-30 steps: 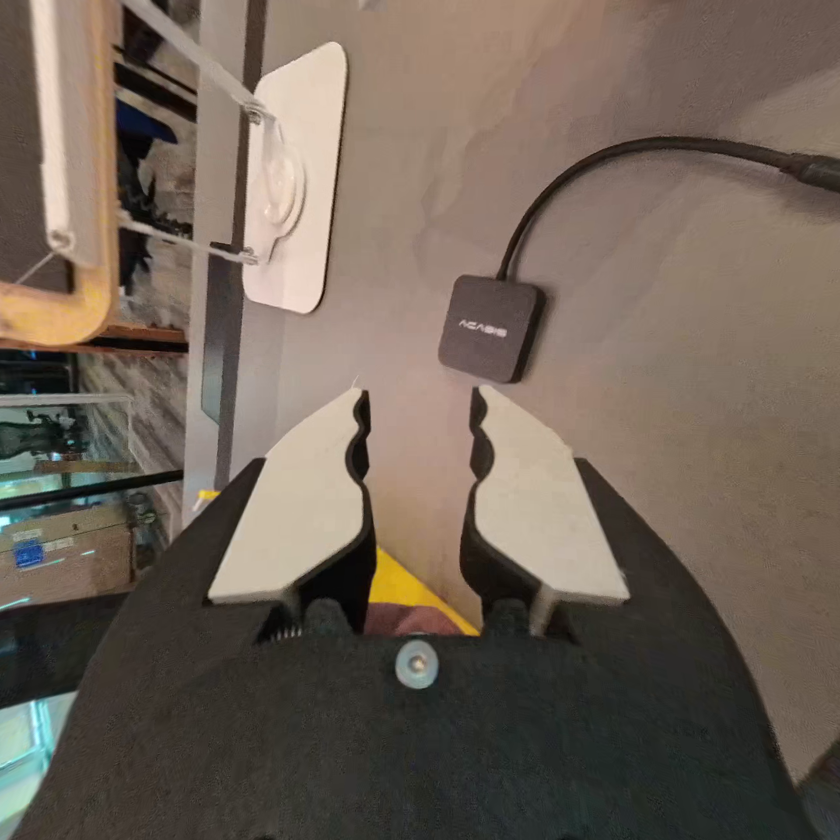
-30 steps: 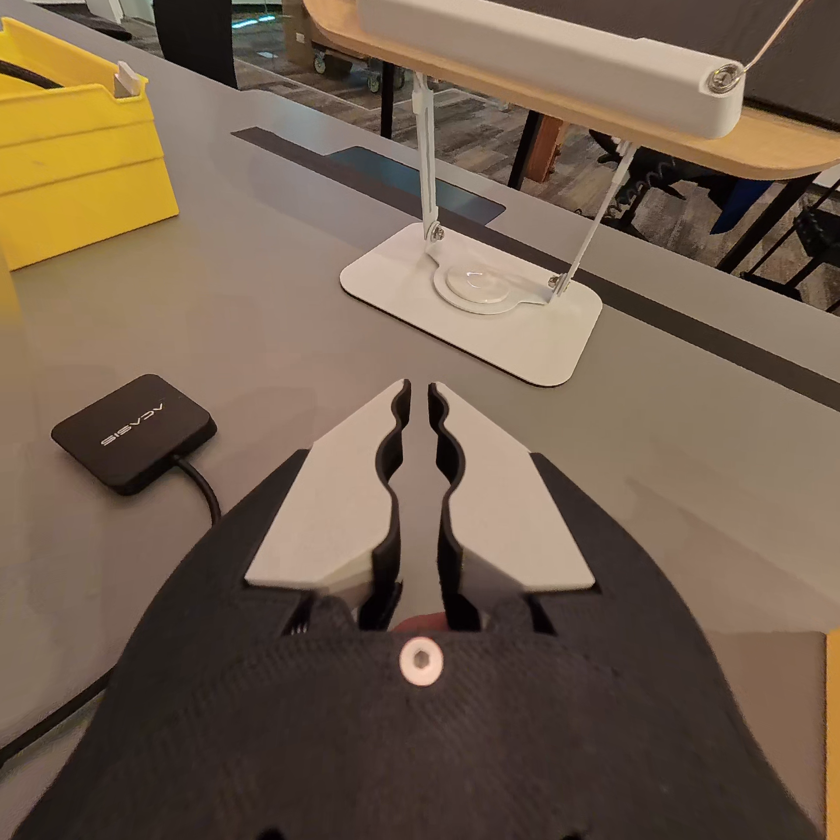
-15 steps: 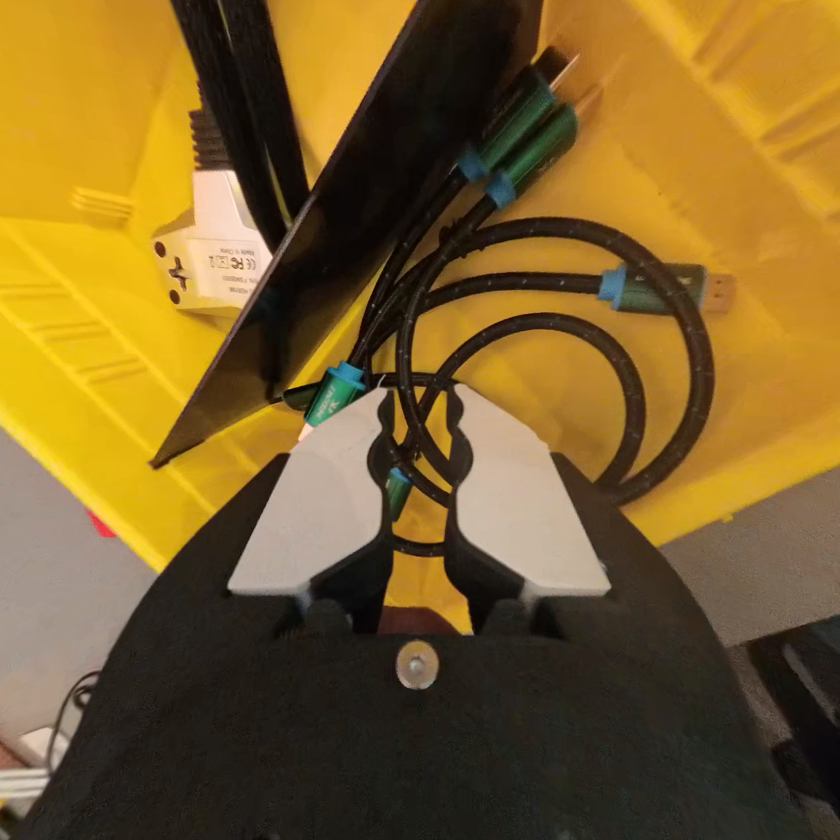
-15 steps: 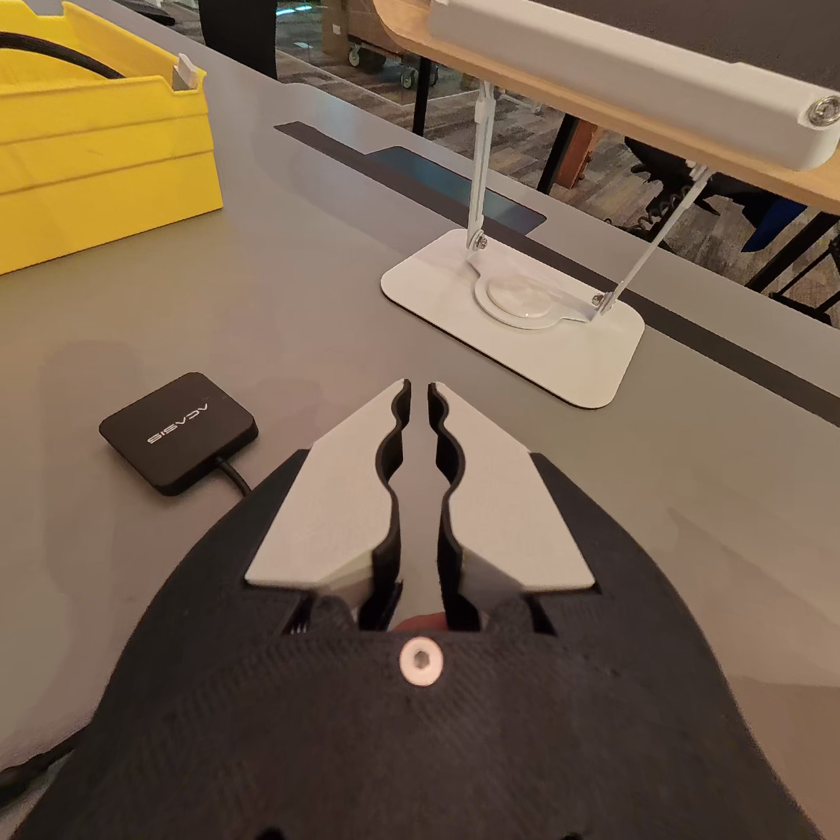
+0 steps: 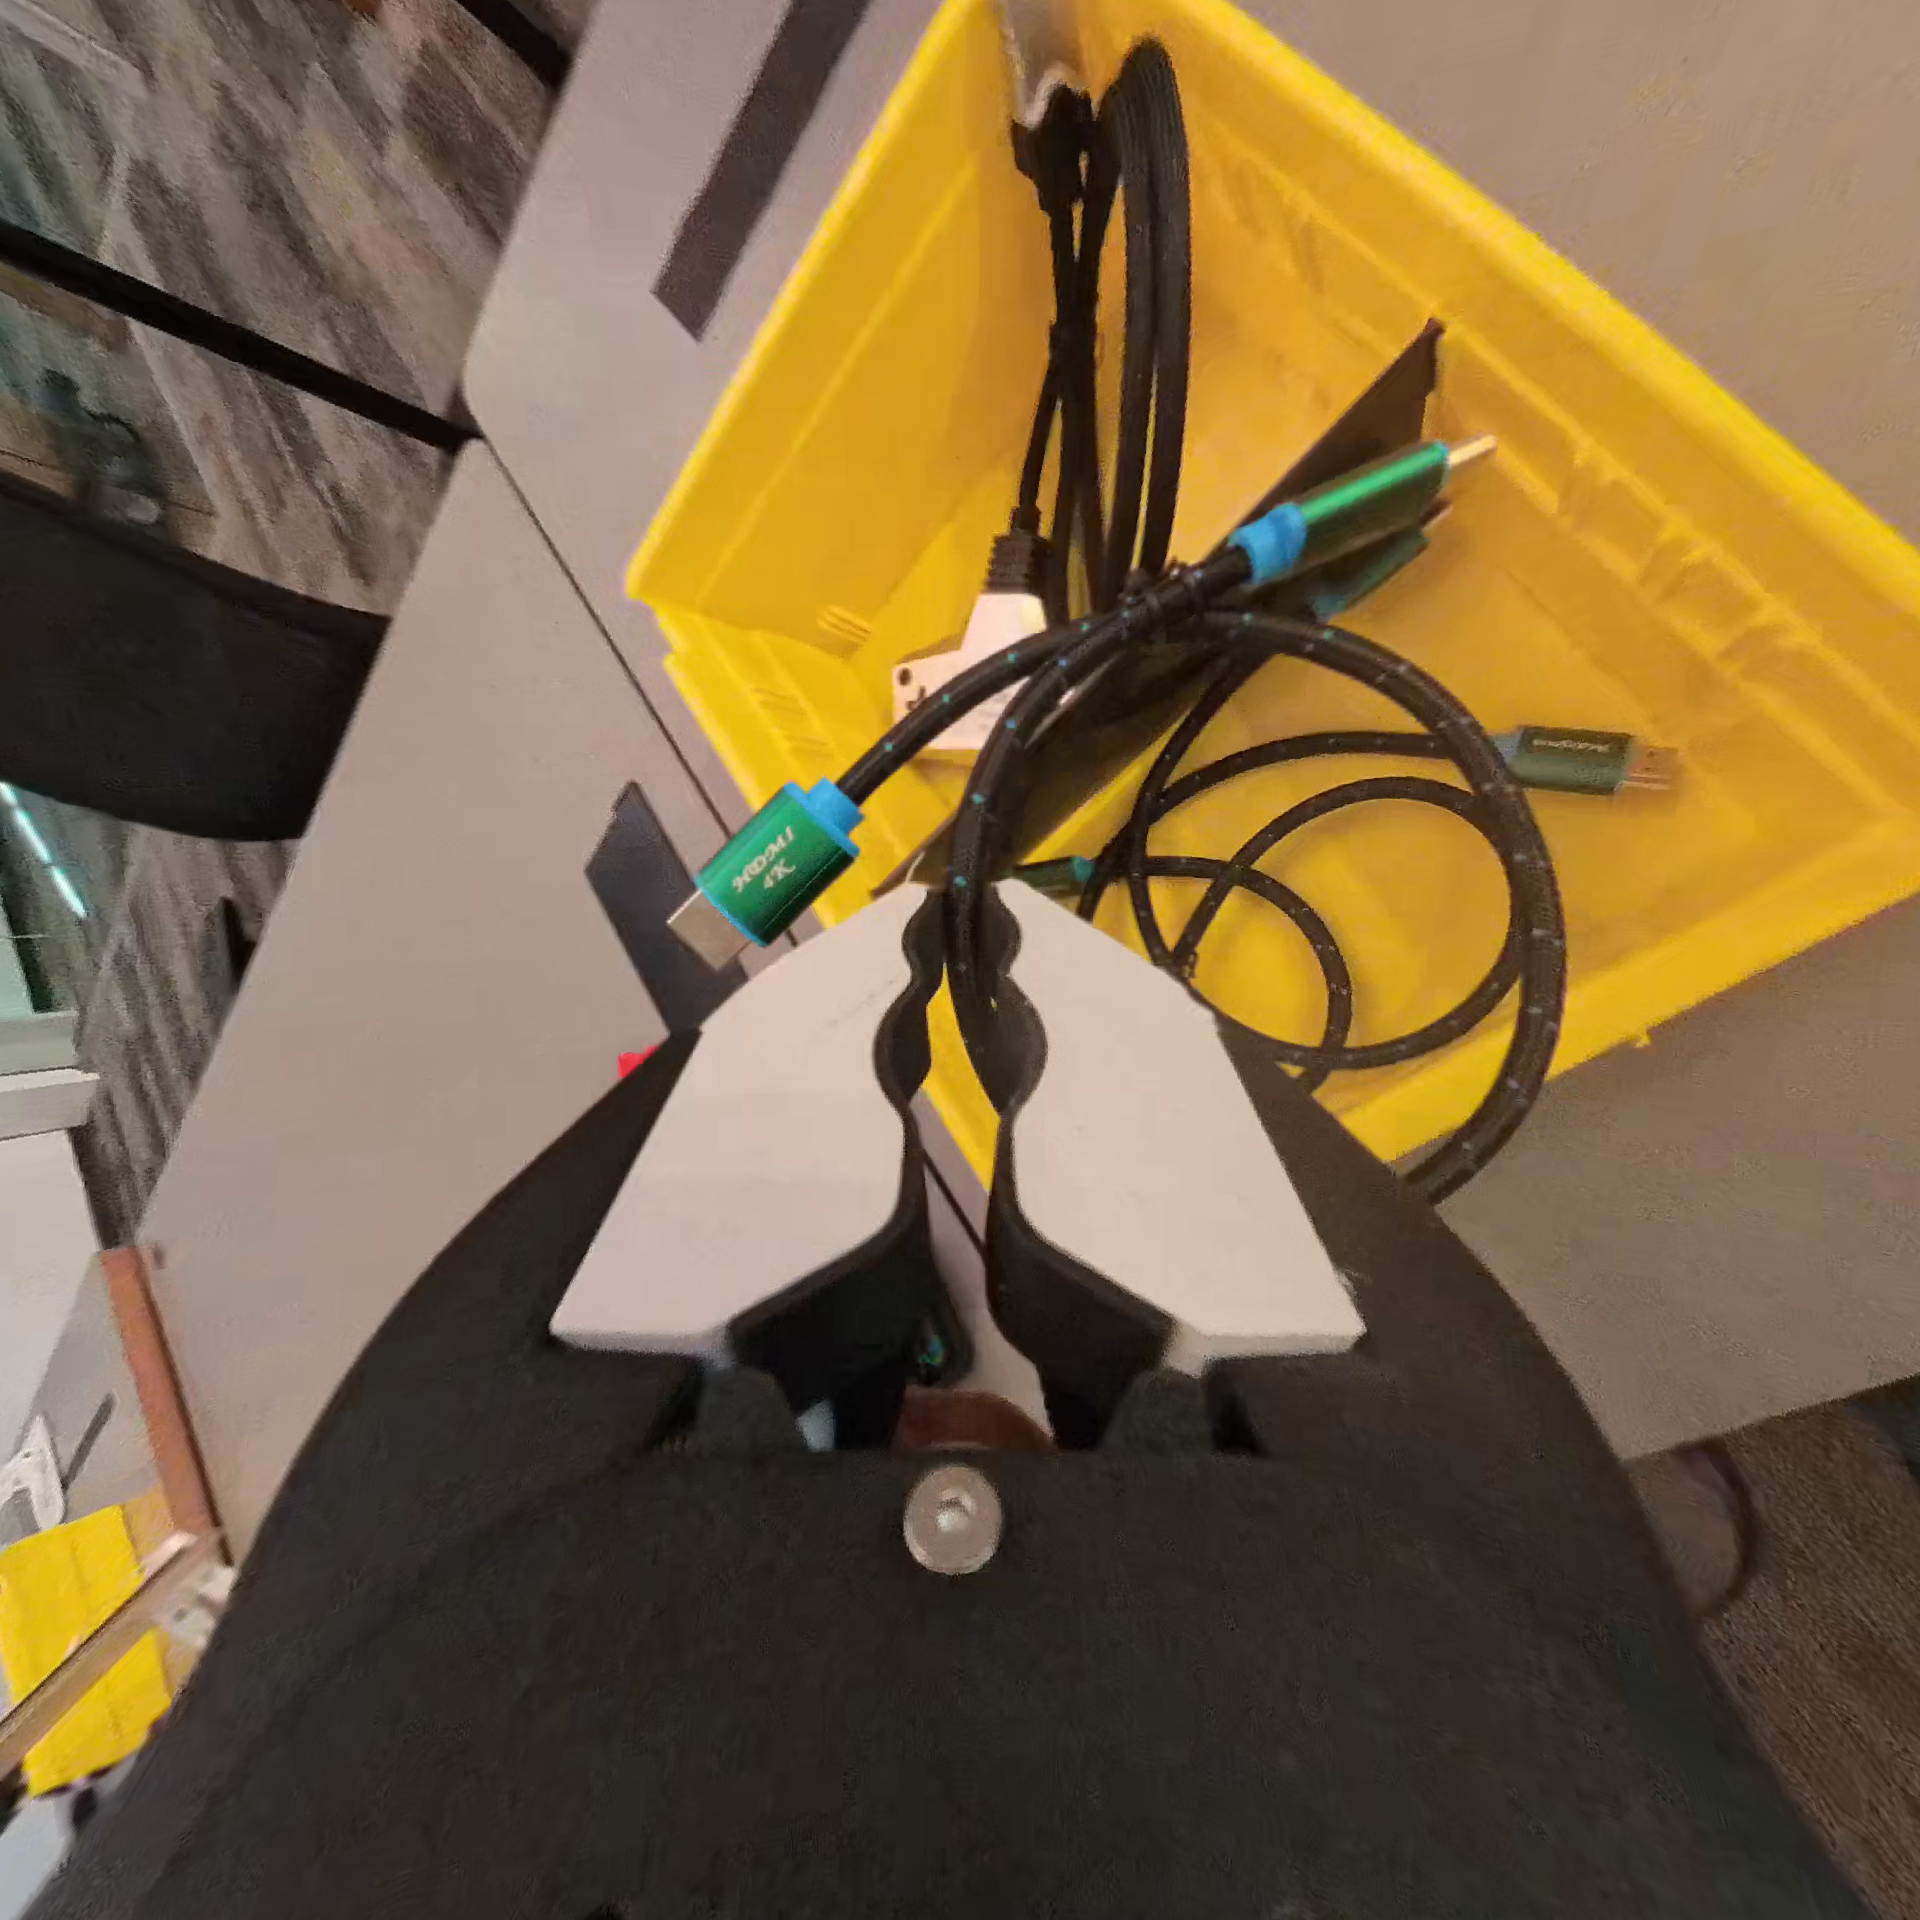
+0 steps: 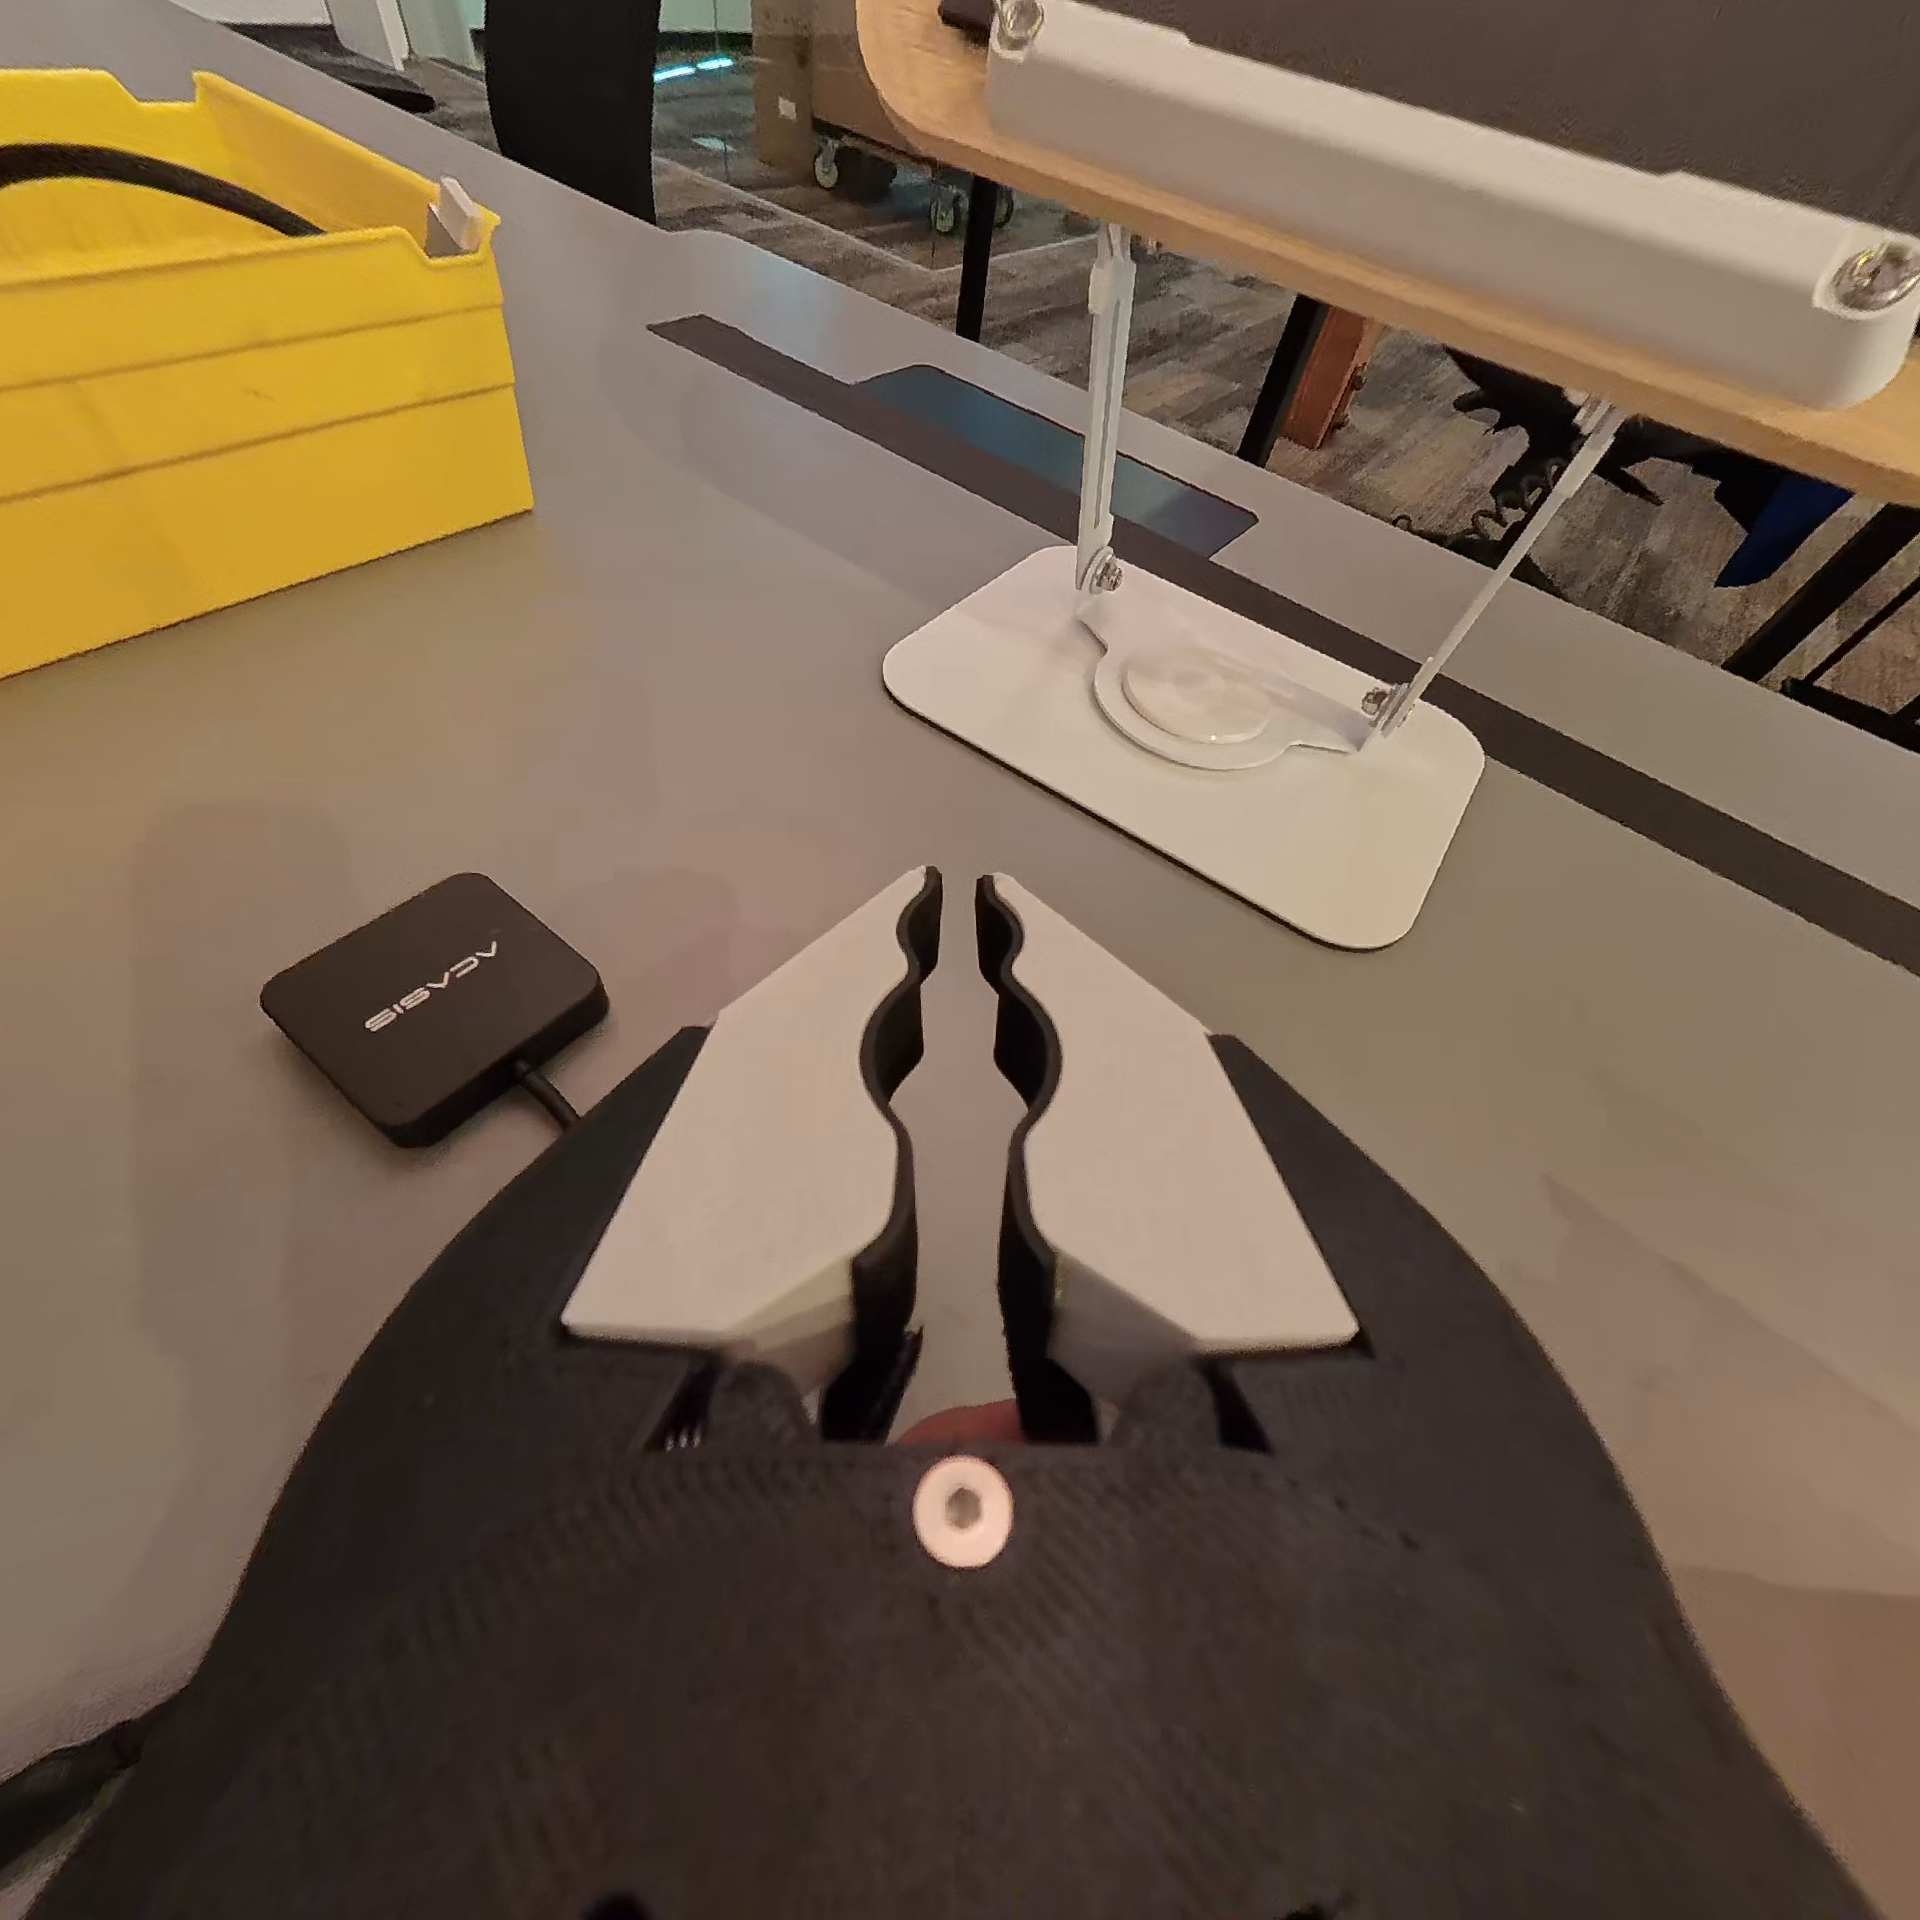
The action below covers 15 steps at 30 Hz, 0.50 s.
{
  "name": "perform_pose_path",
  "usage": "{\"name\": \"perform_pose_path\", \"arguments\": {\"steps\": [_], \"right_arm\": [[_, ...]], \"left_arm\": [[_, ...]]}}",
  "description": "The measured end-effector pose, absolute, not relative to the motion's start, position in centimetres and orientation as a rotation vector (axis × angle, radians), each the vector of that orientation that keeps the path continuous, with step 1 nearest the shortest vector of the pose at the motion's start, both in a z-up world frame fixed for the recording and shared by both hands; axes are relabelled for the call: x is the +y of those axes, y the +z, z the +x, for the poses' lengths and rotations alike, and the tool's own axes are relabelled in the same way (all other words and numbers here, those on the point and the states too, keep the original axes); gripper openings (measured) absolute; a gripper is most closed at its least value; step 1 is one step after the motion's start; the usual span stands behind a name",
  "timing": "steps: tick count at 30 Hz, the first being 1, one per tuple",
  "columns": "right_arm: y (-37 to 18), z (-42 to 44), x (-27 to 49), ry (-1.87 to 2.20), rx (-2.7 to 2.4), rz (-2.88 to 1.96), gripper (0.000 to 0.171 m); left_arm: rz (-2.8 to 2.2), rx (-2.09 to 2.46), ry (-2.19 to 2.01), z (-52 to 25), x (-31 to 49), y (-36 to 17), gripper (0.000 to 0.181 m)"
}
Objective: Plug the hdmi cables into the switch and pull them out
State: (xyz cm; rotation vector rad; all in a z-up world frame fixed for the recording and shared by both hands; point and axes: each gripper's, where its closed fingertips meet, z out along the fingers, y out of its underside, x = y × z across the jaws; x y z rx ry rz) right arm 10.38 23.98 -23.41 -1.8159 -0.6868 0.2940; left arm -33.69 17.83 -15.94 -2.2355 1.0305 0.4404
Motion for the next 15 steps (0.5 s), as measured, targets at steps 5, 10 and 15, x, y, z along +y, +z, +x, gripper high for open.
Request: {"name": "perform_pose_path", "arguments": {"steps": [5, 10, 15], "right_arm": [[-20.4, 8.8, 22.9, 0.364, -0.721, -1.733, 0.011], [-14.6, 3.3, 18.6, 0.590, -0.859, -1.555, 0.025], [-10.2, -1.1, 13.6, 0.801, -0.976, -1.410, 0.033]], "left_arm": [[-1.970, 1.051, 0.511, -31.1, 16.2, -8.9, 0.006], [-1.687, 1.108, 0.589, -23.8, 15.0, -5.9, 0.006], [-1.423, 1.214, 0.573, -15.4, 14.3, -5.9, 0.006]]}}
